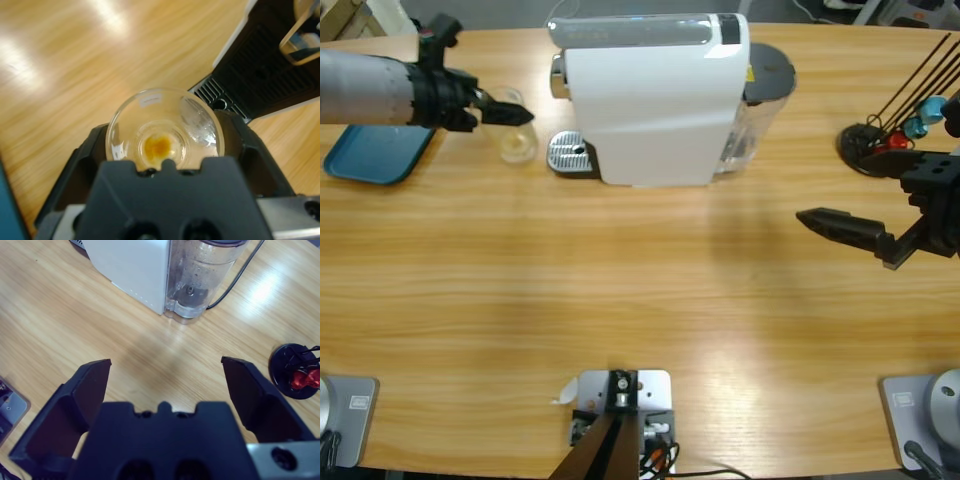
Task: Pour coffee
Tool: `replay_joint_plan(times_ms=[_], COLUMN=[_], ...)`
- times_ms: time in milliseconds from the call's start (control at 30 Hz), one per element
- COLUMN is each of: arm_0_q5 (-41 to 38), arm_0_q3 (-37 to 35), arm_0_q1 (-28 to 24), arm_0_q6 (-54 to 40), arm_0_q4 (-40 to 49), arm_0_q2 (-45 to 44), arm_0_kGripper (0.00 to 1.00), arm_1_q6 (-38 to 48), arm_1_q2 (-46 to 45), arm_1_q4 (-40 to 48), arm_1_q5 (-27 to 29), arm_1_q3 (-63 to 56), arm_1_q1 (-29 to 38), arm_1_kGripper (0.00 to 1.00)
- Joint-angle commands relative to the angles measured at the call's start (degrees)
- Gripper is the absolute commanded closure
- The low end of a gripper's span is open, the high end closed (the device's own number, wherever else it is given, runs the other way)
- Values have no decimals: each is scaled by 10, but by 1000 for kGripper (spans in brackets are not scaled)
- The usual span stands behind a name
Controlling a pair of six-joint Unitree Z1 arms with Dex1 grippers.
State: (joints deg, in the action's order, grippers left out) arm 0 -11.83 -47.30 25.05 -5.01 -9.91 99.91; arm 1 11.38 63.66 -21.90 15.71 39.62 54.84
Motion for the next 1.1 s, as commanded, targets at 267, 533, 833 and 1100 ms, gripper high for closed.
replay_joint_plan(times_ms=[267,533,833,1100], arm_0_q5=[-21,-18,-26,-48], arm_0_q3=[-33,-43,-25,47], arm_0_q1=[29,48,54,60], arm_0_q6=[-17,-8,-8,-4], arm_0_q4=[-30,-29,-52,-100], arm_0_q2=[60,53,71,72], arm_0_kGripper=[552,552,552,552], arm_1_q6=[-7,-7,-7,-7], arm_1_q2=[18,17,16,16], arm_1_q4=[5,5,5,5], arm_1_q5=[-6,-8,-8,-7], arm_1_q3=[-13,-13,-13,-13], arm_1_q1=[-9,-10,-10,-9], arm_1_kGripper=[0,0,0,0])
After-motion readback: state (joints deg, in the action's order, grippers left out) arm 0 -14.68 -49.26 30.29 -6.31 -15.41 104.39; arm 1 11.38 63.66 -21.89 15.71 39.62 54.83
